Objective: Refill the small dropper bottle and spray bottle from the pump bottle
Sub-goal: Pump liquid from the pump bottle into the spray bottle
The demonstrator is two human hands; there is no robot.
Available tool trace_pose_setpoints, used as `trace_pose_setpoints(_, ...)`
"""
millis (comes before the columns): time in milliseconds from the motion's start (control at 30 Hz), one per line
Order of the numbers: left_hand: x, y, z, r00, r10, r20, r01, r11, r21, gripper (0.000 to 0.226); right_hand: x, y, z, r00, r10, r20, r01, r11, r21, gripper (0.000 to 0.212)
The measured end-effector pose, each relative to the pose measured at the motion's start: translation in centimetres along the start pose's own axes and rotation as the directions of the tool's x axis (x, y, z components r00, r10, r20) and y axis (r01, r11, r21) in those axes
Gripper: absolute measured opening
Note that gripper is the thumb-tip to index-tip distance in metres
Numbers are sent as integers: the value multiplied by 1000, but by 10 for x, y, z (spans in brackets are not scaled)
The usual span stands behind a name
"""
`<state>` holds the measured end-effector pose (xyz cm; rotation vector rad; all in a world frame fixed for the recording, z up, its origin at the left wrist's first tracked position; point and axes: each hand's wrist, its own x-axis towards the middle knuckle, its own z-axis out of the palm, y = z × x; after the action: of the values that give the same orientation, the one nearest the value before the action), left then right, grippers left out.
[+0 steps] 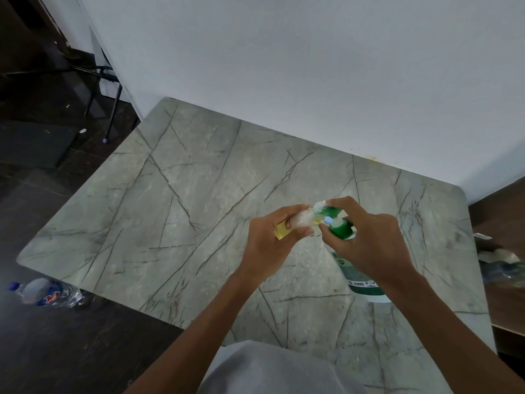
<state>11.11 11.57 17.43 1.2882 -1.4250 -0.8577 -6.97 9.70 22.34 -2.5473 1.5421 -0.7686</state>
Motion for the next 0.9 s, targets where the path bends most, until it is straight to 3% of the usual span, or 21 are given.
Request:
trace_pose_setpoints(200, -3, -2, 0, 1000, -7, 13, 7, 1000, -2, 44, -1, 0, 4, 1000, 5, -14, -5, 1000, 19, 40)
trace_pose_setpoints(433, -8, -2, -4, 1000, -16, 16, 16, 1000, -18, 42, 0, 2, -1, 992, -26, 120, 30, 999, -32, 50)
trace_pose_setpoints(567, -9, 0, -4, 1000, -14, 3, 14, 1000, -24, 41, -3, -3, -1, 997, -33, 64, 38, 996, -77, 47)
trace_pose_setpoints(733, -10, 0, -4, 1000, -15, 6, 16, 999, -41, 42, -6, -9, 1, 1000, -3, -21, 3, 1000, -10, 41)
trace_pose_setpoints(900, -15, -3, -5, 1000, -22, 11, 23, 999, -46, 43, -6, -14, 4, 1000, 0, -8, 0, 998, -56, 40)
